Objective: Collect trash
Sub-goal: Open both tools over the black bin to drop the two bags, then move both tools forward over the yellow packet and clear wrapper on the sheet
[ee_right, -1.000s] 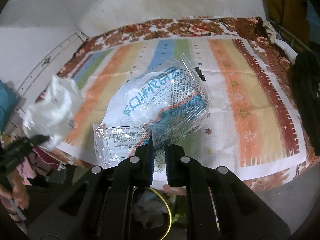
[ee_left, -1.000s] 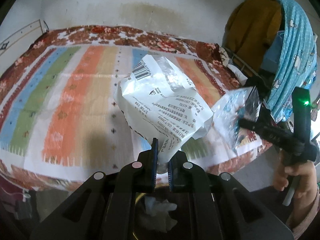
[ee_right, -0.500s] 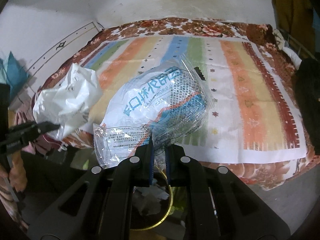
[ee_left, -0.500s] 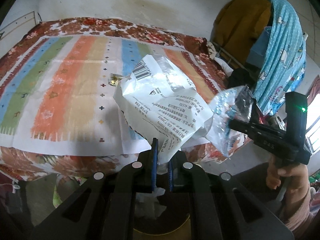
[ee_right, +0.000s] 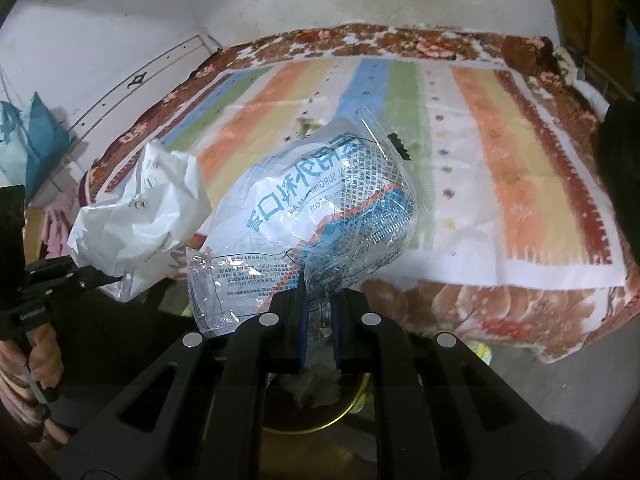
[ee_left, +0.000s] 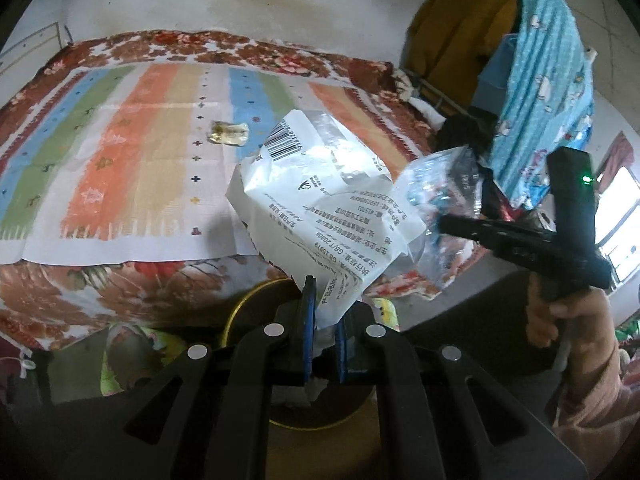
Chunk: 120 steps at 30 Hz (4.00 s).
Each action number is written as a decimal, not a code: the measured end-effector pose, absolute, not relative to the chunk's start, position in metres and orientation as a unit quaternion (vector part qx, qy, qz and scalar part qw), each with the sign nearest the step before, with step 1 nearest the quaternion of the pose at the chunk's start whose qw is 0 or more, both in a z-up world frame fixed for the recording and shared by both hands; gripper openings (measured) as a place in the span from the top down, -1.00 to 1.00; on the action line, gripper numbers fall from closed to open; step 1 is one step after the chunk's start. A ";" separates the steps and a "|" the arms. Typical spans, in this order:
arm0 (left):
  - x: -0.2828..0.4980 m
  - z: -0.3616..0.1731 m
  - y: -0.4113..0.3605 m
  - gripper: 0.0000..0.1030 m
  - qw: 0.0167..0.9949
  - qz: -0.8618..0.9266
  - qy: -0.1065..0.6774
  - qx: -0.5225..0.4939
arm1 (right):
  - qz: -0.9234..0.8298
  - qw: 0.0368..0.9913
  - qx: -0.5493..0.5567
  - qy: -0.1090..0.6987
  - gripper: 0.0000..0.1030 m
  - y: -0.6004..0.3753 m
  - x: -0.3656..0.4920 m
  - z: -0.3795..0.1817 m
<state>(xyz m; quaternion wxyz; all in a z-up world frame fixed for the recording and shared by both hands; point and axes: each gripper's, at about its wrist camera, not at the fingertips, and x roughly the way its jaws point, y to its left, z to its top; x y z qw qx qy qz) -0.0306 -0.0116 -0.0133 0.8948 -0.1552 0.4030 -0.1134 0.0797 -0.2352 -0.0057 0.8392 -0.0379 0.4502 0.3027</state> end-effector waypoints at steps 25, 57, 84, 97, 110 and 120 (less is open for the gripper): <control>-0.067 -0.023 -0.020 0.81 0.871 -0.163 0.425 -0.183 | 0.289 0.817 -0.072 0.493 0.65 -0.241 0.017 -0.031; -0.038 -0.032 -0.015 -0.23 0.870 -0.085 0.457 -0.167 | 0.313 0.804 -0.068 0.500 -0.22 -0.226 0.031 -0.031; 0.083 -0.015 0.010 -0.85 0.877 0.029 0.466 -0.113 | 0.266 0.815 -0.076 0.509 -0.75 -0.199 0.161 -0.023; 0.143 -0.007 0.022 -0.89 0.879 0.071 0.461 -0.096 | 0.206 0.832 -0.075 0.510 -0.83 -0.181 0.234 -0.037; 0.216 -0.035 0.059 -0.89 0.855 0.110 0.478 -0.168 | 0.152 0.840 -0.044 0.519 -0.83 -0.181 0.309 -0.065; 0.274 -0.060 0.077 -0.89 0.831 0.118 0.493 -0.229 | 0.124 0.852 -0.050 0.506 -0.83 -0.168 0.361 -0.079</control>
